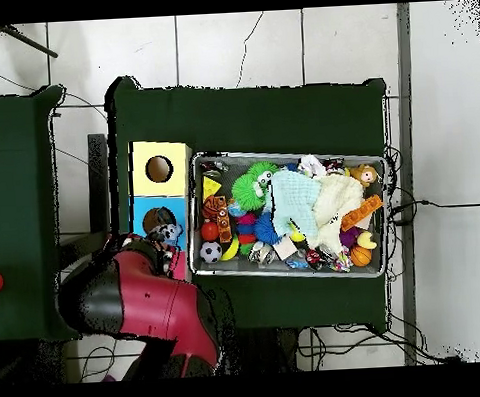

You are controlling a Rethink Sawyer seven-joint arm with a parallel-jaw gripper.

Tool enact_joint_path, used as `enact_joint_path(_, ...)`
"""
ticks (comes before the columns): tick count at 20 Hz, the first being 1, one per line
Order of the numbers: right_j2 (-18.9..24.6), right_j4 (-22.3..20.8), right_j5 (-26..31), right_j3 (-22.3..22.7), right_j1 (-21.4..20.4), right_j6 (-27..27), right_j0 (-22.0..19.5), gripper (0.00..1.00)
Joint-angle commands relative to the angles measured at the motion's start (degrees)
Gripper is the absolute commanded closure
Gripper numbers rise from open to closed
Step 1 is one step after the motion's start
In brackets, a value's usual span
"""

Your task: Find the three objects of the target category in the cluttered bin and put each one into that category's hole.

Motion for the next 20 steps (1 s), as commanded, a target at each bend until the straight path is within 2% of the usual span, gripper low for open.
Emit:
enact_joint_path(1,0.74,2.33,6.34,-2.04,2.90,16.54,-0.69,1.00)
enact_joint_path(12,0.32,2.76,6.73,-3.14,3.70,16.62,-0.49,1.00)
enact_joint_path(20,-1.65,2.65,10.59,-5.11,3.63,18.44,1.26,1.00)
